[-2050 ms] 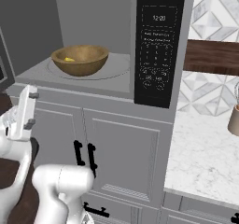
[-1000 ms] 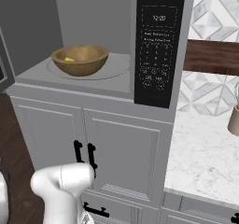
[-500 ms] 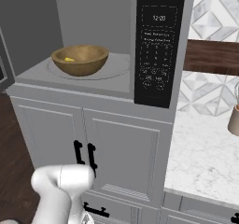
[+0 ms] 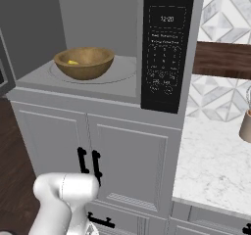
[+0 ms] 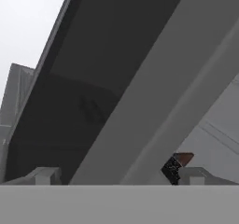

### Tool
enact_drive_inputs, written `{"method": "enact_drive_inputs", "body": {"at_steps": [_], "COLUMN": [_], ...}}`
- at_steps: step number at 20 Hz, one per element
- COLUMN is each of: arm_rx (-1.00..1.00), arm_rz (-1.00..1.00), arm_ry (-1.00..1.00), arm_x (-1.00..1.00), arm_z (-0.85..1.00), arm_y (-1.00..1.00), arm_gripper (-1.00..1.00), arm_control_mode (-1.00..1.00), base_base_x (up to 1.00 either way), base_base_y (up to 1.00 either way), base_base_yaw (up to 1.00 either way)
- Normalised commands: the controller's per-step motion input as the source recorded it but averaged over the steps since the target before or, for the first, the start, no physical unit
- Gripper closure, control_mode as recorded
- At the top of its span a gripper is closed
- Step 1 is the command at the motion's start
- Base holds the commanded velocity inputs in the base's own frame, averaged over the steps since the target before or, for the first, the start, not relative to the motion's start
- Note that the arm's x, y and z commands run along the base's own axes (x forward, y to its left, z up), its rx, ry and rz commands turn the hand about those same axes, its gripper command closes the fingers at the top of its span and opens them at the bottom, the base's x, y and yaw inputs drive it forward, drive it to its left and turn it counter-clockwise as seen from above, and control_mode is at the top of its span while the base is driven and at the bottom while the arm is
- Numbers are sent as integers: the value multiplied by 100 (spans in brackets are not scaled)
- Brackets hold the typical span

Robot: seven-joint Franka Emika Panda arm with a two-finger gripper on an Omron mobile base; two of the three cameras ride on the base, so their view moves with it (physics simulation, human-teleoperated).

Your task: Pick the lemon wedge from the sink and place it in the bowl. Then pick the bowl and place it in the microwave. Then close the microwave door and press the start button.

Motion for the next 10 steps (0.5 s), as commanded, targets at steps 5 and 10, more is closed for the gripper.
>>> {"method": "enact_drive_inputs", "body": {"at_steps": [5, 10], "arm_rx": [7, 15], "arm_rz": [0, 9], "arm_ry": [-3, -13], "arm_x": [-48, -53], "arm_z": [42, 28], "arm_y": [-22, -49], "arm_gripper": [-100, -100], "arm_control_mode": [-100, -100], "base_base_x": [0, 0], "base_base_y": [0, 0], "base_base_yaw": [0, 0]}}
